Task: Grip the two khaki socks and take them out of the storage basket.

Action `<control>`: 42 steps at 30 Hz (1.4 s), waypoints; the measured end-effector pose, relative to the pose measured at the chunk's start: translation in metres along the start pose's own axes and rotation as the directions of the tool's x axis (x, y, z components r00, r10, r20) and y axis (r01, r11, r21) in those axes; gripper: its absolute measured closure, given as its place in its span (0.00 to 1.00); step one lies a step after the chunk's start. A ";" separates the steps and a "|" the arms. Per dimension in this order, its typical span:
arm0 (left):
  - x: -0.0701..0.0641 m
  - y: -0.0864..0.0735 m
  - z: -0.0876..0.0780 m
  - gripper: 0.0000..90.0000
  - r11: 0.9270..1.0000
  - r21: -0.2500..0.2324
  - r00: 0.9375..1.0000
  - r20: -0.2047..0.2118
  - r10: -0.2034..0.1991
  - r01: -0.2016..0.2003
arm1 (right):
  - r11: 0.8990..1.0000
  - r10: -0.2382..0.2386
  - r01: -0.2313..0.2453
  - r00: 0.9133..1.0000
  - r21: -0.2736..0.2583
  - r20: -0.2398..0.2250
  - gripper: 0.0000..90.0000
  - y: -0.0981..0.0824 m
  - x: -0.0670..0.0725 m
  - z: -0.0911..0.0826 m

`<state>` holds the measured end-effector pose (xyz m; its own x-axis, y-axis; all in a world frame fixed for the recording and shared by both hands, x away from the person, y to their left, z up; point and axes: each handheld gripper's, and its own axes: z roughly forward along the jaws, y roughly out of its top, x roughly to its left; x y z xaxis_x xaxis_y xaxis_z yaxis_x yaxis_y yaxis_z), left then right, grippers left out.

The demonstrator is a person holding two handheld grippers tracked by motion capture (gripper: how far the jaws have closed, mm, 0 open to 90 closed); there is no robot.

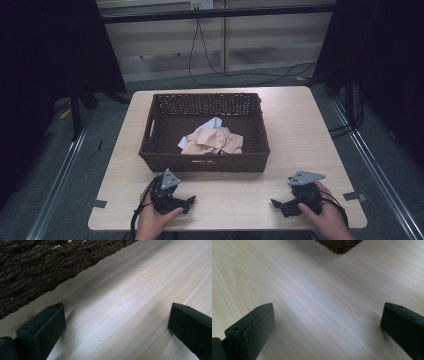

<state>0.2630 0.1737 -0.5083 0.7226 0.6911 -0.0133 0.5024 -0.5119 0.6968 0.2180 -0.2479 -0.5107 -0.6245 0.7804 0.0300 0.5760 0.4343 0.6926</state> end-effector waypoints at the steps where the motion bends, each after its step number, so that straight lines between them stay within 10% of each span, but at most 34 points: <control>1: 0.000 0.000 0.000 0.01 1.000 -0.002 1.000 0.000 -0.001 0.001 | 1.000 0.001 -0.001 1.000 0.000 0.000 0.00 0.000 0.000 0.000; 20: -0.002 0.022 -0.002 0.04 0.987 0.161 0.998 0.070 -0.003 -0.008 | 1.000 -0.002 0.002 1.000 0.000 0.003 0.00 0.000 0.000 0.000; 42: 0.006 0.061 -0.009 0.04 0.936 0.350 0.990 0.142 -0.018 -0.033 | 1.000 -0.002 0.002 1.000 0.000 0.003 0.00 0.000 0.000 0.000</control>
<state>0.2939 0.1512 -0.4595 0.7736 0.6207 -0.1277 0.6126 -0.6809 0.4013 0.2182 -0.2478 -0.5106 -0.6244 0.7807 0.0263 0.5746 0.4363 0.6925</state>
